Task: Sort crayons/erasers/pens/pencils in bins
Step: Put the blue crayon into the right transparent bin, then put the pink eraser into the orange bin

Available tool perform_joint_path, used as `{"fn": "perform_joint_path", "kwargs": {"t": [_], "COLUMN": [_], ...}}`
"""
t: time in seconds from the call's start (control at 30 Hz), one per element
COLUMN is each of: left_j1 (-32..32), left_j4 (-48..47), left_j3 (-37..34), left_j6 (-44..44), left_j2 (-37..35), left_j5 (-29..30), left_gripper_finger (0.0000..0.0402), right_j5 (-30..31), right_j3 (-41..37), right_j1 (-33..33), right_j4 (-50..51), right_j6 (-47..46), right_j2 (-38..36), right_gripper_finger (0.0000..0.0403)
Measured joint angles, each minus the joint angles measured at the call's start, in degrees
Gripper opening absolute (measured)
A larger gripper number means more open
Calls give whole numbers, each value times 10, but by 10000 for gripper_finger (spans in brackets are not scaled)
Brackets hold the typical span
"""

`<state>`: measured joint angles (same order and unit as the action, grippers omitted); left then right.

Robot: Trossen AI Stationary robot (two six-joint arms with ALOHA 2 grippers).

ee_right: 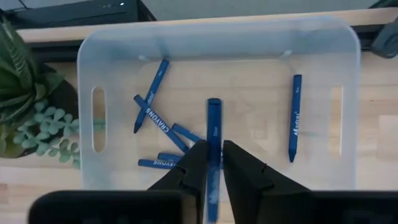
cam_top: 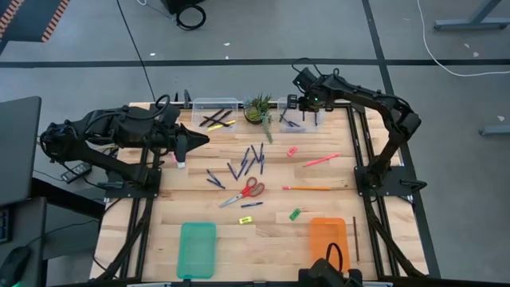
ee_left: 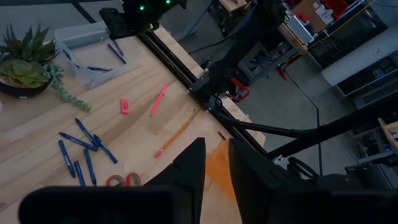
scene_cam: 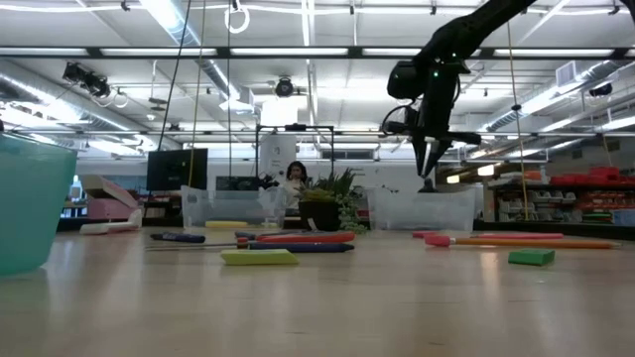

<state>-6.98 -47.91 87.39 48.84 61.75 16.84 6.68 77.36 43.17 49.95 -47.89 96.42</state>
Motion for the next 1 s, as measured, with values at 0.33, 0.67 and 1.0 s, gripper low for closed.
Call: {"fn": "perform_joint_path", "kwargs": {"t": [0.33, 0.67, 1.0], "left_j1": [0, 0, 0], "left_j4": [0, 0, 1], "left_j3": [0, 0, 0], "left_j6": [0, 0, -1], "left_j2": [0, 0, 0], "left_j5": [0, 0, 0], "left_gripper_finger": [79, 78, 76], "right_j5": [-1, -55, -29], "right_j3": [0, 1, 1], "right_j1": [0, -102, -252], "right_j4": [0, -6, -25], "right_j6": [7, 39, -91], "right_j2": [0, 0, 4], "right_gripper_finger": [102, 103, 102]}}
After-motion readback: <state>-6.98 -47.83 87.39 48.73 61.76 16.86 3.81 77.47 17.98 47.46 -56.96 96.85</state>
